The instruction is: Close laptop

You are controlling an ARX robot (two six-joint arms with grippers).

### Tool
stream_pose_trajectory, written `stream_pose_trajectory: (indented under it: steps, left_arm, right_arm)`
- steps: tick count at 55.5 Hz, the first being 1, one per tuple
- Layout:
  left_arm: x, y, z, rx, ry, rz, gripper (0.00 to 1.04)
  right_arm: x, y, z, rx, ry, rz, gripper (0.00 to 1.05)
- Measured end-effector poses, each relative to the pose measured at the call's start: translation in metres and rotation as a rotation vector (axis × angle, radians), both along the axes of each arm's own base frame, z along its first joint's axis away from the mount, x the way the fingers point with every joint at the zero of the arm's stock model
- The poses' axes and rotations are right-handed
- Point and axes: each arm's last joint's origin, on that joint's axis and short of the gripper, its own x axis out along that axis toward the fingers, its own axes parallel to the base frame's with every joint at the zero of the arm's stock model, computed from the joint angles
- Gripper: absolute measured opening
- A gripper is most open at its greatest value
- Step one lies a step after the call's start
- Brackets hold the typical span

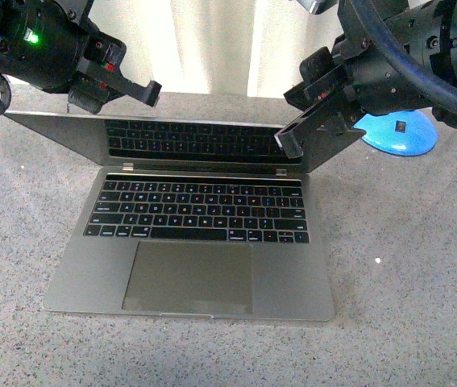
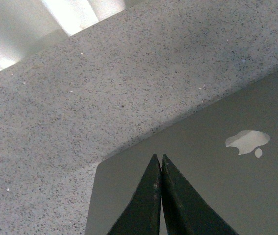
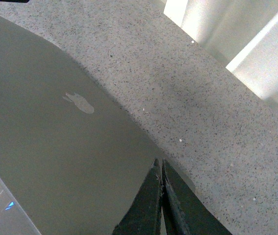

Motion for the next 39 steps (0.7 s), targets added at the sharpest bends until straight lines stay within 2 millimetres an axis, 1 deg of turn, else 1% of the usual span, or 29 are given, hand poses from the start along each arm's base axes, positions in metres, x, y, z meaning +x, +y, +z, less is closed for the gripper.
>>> stream_pose_trajectory:
  steps: [12,23,34,39]
  left_arm:
    - [-0.006,-0.005,-0.007,-0.010,0.025,-0.003,0.04]
    - [-0.011,-0.009,-0.012,-0.043,0.041,0.002,0.04]
    - [-0.019,-0.008,-0.022,-0.094,0.079,0.034,0.04]
    - [-0.026,-0.009,-0.030,-0.119,0.111,0.053,0.04]
  right_arm:
    - [-0.005,-0.002,-0.006,0.014,0.027,-0.017,0.01]
    - [-0.015,-0.006,-0.019,0.037,0.063,-0.041,0.01]
    - [-0.020,-0.007,-0.026,0.041,0.081,-0.047,0.01]
    - [-0.022,-0.006,-0.030,0.040,0.091,-0.044,0.01]
